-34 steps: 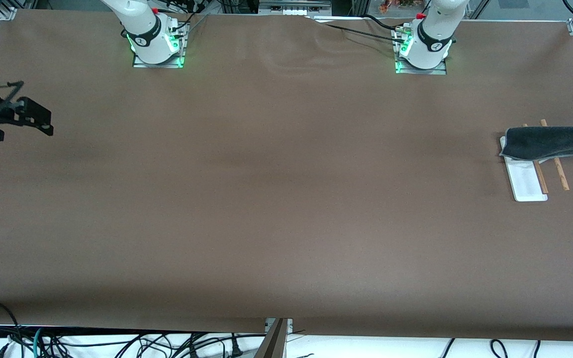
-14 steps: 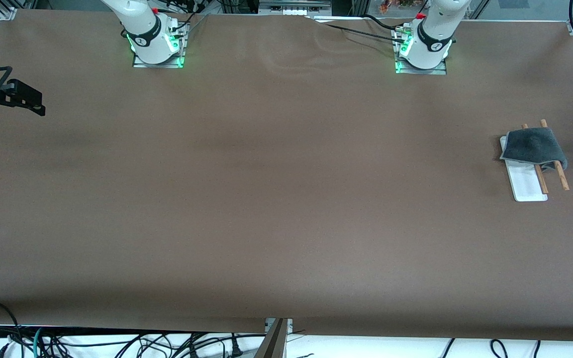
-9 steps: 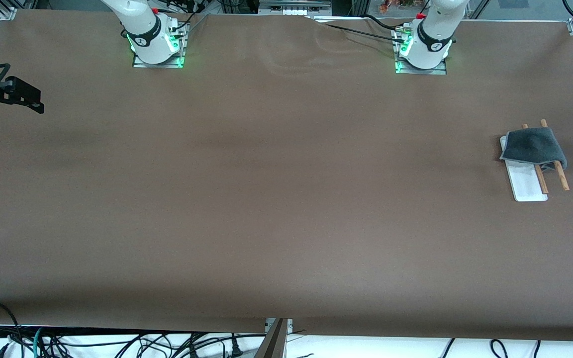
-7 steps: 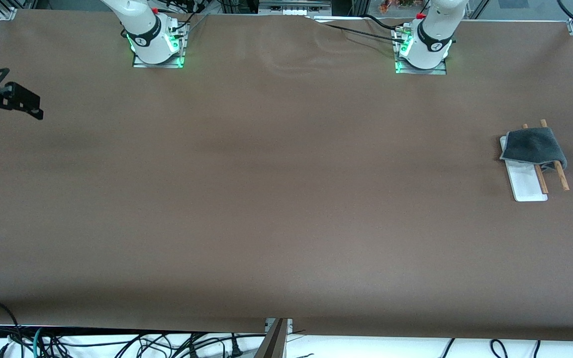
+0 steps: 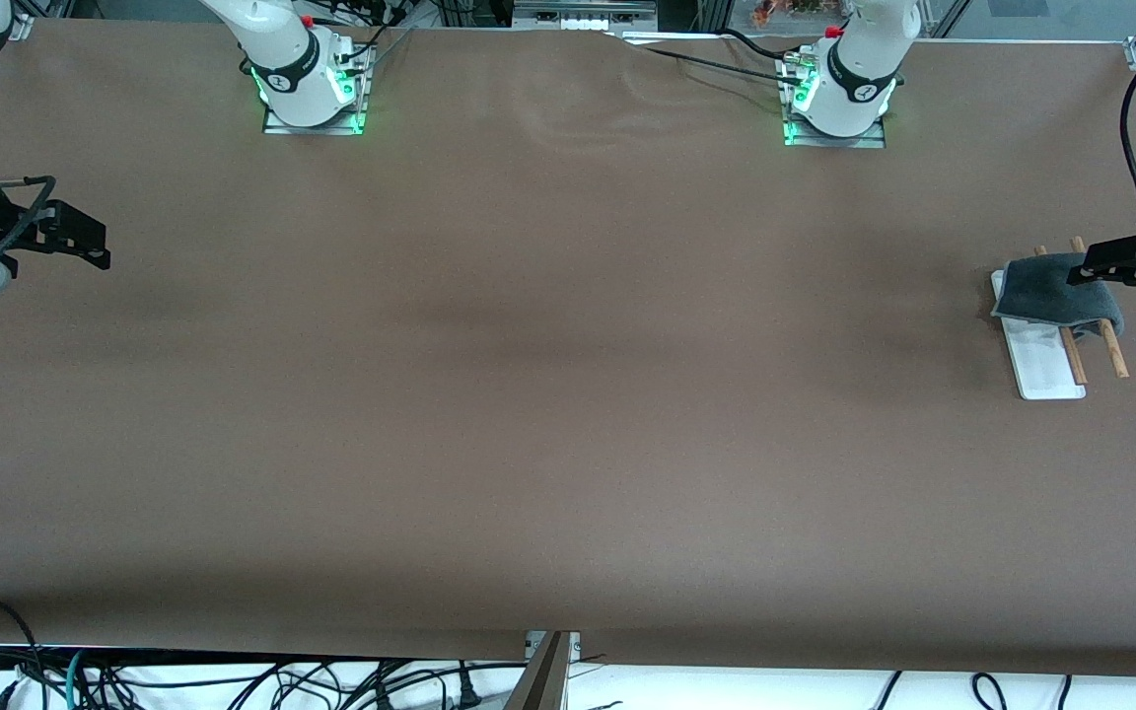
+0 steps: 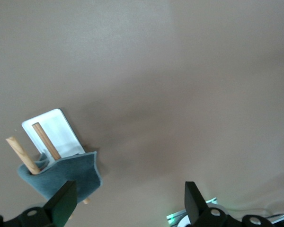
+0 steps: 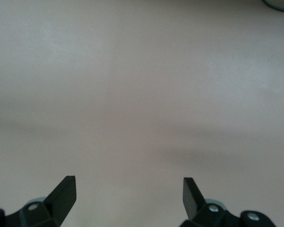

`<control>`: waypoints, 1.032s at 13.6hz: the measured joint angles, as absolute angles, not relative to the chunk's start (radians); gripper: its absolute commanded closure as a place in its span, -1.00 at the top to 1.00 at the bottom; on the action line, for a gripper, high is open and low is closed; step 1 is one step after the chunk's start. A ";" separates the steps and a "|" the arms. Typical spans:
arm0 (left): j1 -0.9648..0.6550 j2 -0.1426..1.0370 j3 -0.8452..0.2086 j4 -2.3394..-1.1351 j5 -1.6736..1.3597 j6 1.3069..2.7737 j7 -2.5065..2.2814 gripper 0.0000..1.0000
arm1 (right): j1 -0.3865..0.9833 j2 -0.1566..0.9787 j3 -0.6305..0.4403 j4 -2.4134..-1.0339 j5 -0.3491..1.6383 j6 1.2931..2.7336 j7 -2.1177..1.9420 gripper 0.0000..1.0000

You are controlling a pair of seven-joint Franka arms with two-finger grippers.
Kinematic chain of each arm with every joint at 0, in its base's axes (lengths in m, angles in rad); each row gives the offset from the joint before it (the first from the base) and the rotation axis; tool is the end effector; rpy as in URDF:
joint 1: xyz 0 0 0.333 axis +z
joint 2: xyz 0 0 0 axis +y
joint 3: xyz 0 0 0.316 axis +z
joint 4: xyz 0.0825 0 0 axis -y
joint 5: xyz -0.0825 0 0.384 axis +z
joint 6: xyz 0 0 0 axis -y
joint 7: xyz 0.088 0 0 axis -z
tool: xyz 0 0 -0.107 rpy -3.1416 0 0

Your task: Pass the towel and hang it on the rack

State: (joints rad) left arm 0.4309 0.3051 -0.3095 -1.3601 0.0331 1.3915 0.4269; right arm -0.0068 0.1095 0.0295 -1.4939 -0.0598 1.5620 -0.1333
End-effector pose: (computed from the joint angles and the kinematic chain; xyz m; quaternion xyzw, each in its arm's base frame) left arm 0.6081 0.1054 0.5360 0.9798 -0.1493 -0.1164 0.0637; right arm 0.5865 0.0059 0.5977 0.9963 0.0782 -0.0222 0.0271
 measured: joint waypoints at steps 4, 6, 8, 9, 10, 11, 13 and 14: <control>0.294 0.274 -0.333 -1.373 0.033 1.456 0.190 1.00 | -0.006 0.121 0.030 -1.494 -0.060 1.563 -0.133 1.00; 0.218 0.224 -0.324 -1.434 0.033 1.555 0.092 1.00 | 0.007 0.128 0.031 -1.494 -0.060 1.563 -0.134 1.00; 0.143 0.150 -0.270 -1.552 0.032 1.685 0.037 1.00 | 0.029 0.133 0.032 -1.494 -0.060 1.563 -0.133 1.00; 0.109 0.111 -0.233 -1.611 0.028 1.727 0.022 1.00 | 0.036 0.136 0.032 -1.494 -0.060 1.563 -0.133 1.00; 0.079 0.075 -0.197 -1.658 0.024 1.748 0.017 1.00 | 0.040 0.140 0.032 -1.494 -0.060 1.563 -0.133 1.00; 0.050 0.044 -0.163 -1.692 0.024 1.754 0.015 1.00 | 0.042 0.144 0.032 -1.494 -0.060 1.563 -0.133 1.00; 0.016 -0.004 -0.121 -1.735 0.021 1.755 0.013 1.00 | 0.041 0.148 0.029 -1.494 -0.054 1.563 -0.133 1.00; 0.011 -0.017 -0.113 -1.744 0.019 1.754 0.013 1.00 | 0.041 0.148 0.028 -1.494 -0.043 1.563 -0.133 1.00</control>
